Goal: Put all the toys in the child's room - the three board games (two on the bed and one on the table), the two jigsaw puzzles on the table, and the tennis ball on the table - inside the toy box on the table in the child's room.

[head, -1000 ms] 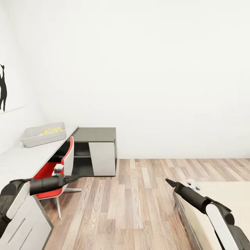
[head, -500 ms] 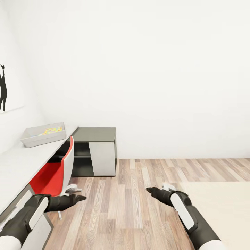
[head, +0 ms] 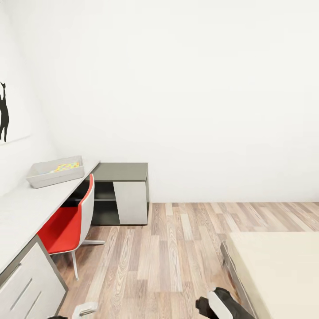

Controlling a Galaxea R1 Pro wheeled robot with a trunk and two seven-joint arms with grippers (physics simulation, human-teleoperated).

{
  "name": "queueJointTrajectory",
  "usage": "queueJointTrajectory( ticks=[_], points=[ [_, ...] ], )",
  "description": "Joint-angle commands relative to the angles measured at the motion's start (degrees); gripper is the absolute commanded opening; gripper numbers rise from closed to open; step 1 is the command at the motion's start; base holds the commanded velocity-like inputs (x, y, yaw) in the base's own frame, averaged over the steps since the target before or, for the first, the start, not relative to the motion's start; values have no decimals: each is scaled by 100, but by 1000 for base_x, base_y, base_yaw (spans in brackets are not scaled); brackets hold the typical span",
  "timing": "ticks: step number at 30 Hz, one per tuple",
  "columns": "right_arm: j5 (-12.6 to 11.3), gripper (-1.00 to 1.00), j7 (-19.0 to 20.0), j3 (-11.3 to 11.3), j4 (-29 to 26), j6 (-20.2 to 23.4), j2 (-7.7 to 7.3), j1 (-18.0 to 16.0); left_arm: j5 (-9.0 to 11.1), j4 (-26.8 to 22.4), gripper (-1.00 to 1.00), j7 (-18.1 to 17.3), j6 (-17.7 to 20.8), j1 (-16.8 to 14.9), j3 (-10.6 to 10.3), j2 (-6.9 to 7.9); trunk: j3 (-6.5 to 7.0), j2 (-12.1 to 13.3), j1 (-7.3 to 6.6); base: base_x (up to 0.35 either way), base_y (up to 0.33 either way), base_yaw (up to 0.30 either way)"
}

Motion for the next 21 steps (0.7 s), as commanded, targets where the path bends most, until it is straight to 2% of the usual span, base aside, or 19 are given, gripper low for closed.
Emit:
queueJointTrajectory(
  ticks=[1, 3, 4, 7, 10, 13, 15, 21],
  points=[
    [-46, 100, -53, 59, 233, -123, 16, 23, 67, 119, 100, -3, -106, 27, -46, -8, -10, -14, 4, 0, 0, 0],
    [-42, 100, -54, 106, 664, -392, 54, 57, 68, 288, 100, 4, -352, 129, -63, -23, -10, -14, 4, 0, 0, 0],
    [-39, 100, -52, 165, 1084, -688, 83, 84, 65, 396, 100, 11, -570, 278, -73, -33, -10, -14, 4, 0, 0, 0],
    [-36, 100, -36, 307, 1834, -1318, 118, 184, 57, 505, 100, 23, -920, 594, -87, -47, -10, -14, 4, 0, 0, 0],
    [-34, 100, -21, 513, 2387, -2029, 132, 490, 59, 563, 100, 47, -1190, 922, -96, -54, -10, -14, 4, 0, 0, 0],
    [-30, 100, -15, 714, 2556, -2441, 133, 853, 55, 579, 100, 168, -1337, 1167, -99, -57, -10, -14, 4, 0, 0, 0],
    [-27, 100, -13, 973, 2625, -2746, 132, 1204, 59, 588, 100, 469, -1565, 1366, -100, -58, -10, -14, 4, 0, 0, 0],
    [-32, 100, -12, 1484, 2677, -3370, 113, 1805, 68, 597, 100, 1228, -1943, 1708, -99, -139, -10, -14, 4, 0, 0, 0]
  ],
)
